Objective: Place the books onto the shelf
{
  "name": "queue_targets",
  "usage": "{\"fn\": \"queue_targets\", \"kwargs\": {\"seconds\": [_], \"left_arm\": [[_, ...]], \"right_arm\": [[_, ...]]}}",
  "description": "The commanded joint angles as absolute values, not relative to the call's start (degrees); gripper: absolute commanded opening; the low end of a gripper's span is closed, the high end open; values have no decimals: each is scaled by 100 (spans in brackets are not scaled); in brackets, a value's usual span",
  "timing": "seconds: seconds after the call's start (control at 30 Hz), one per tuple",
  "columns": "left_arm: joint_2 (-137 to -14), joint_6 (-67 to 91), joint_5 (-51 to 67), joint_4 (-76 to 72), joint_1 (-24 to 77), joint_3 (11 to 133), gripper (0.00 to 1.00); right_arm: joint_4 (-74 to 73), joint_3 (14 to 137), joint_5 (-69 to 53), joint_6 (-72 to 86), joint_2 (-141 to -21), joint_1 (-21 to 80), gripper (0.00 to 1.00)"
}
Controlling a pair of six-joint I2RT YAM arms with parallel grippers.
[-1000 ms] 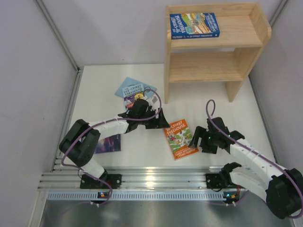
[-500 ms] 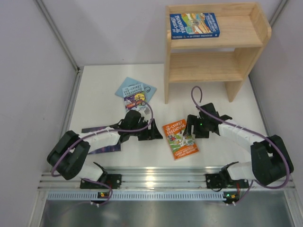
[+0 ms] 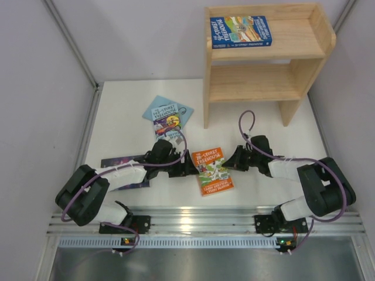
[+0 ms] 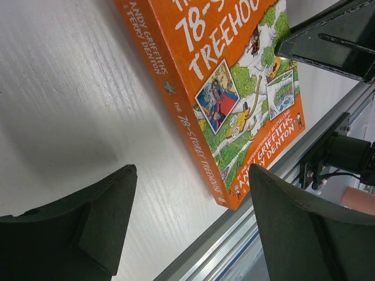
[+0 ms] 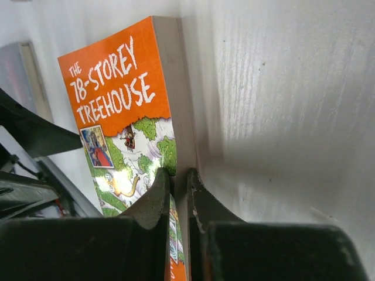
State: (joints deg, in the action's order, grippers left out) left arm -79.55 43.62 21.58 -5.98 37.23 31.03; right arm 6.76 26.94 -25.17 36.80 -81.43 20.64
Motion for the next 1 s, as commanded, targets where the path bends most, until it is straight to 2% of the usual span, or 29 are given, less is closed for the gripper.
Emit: {"fn": "queue_targets", "kwargs": {"seconds": [0.0,0.23,0.5,0.83,0.97], "left_arm": [[-7901,4473,2232,-896,3718,3015,82],[-8217,4526,2109,-1089,3683,2971,87],[-9122,4842,2821,-2372,3560,3076,86],[-9817,5352,3383,-3453,3551,3050,80],[-9879,5581,3516,-3875,3560,2962,73]], "right_arm": [[1228,1971,-2625,4006,-8779,1794,0],[1256,2092,-2873,3990,-8991,1556,0],[1441,2048,-3172,3999,-9105,1503,0],[1520,1969,-3296,4087,-8974,1380,0],[1582,1934,-3313,4148,-8982,1380,0]]}}
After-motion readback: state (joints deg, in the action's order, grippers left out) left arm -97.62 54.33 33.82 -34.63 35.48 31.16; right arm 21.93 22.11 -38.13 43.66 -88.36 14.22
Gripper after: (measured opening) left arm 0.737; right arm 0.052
